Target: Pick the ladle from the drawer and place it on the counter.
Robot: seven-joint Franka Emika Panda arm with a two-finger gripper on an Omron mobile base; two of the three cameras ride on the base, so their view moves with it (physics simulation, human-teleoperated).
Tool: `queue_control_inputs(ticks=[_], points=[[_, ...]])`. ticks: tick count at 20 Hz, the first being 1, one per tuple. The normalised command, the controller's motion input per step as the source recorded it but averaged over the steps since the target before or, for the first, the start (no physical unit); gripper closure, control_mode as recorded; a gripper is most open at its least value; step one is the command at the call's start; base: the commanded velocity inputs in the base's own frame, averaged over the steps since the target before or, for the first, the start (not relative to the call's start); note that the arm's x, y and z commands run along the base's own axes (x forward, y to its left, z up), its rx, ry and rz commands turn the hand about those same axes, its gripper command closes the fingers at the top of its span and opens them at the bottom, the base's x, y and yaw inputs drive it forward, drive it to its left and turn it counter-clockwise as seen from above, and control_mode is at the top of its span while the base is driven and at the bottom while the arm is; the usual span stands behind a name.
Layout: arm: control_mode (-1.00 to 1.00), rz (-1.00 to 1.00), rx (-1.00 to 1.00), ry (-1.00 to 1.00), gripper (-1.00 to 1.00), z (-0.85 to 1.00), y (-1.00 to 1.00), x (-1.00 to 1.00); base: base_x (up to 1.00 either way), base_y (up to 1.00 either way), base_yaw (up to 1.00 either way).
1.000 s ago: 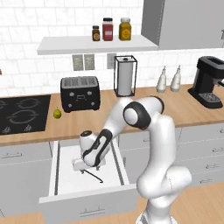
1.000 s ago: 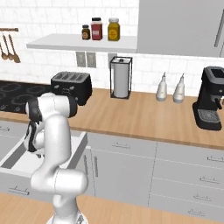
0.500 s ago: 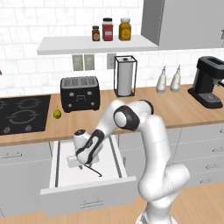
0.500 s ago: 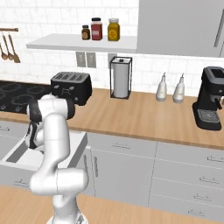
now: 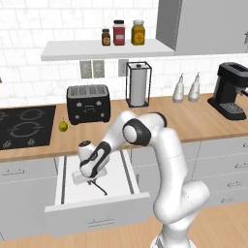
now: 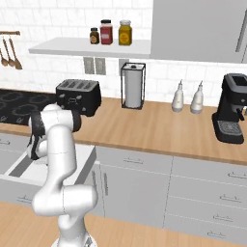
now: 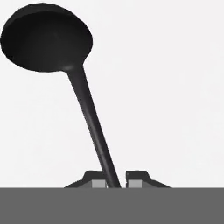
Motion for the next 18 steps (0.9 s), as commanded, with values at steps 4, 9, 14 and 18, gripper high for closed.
queue_control_inputs(ticks=[4, 9, 14, 18], points=[[-1.0, 0.38, 0.0, -0.01, 1.0, 0.0, -0.36, -0.06, 0.0, 0.0, 0.0], [-1.0, 0.45, 0.0, -0.03, 1.0, 0.19, -0.53, -0.1, 0.0, 0.0, 0.0], [-1.0, 0.45, 0.0, -0.07, 1.0, 0.36, -0.29, -0.4, 0.0, 0.0, 0.0], [-1.0, 0.42, 0.0, -0.07, 1.0, 0.73, 0.0, -0.42, 0.0, 0.0, 0.0]])
